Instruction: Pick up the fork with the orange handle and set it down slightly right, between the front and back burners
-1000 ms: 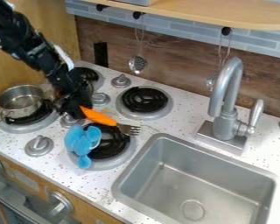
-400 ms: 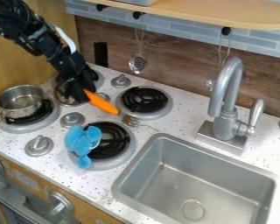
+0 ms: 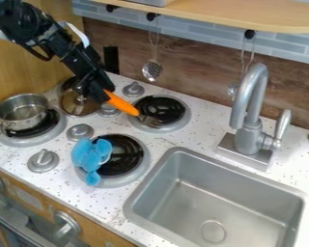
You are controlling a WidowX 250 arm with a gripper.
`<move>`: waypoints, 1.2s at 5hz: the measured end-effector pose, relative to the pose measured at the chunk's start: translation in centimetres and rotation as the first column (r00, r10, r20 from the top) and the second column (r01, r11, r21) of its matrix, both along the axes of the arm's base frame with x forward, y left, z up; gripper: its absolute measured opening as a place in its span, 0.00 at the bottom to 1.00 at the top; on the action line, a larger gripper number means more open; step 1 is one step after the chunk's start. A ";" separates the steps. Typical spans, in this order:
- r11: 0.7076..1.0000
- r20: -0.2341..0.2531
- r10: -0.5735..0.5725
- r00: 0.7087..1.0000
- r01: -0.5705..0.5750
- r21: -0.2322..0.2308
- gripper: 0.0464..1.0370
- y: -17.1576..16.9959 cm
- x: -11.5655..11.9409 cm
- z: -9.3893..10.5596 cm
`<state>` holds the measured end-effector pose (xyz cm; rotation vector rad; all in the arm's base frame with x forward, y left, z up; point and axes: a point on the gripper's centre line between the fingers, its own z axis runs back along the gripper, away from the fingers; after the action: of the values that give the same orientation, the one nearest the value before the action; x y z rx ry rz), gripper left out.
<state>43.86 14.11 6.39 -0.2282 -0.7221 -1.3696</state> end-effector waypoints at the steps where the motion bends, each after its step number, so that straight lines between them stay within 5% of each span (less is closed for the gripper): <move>1: 0.997 -0.032 0.033 0.999 -0.035 -0.065 0.40 0.6 0.7 -0.7; 3: 0.971 -0.073 0.014 0.997 -0.031 -0.239 0.40 1.3 1.3 -0.8; 4: 0.956 -0.085 0.006 0.996 -0.031 -0.291 0.40 1.5 1.6 -1.2; 6: 0.954 -0.075 -0.018 0.997 -0.006 -0.301 0.40 0.5 2.2 -1.6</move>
<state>46.06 14.62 4.77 -0.5231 -0.8651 -1.2451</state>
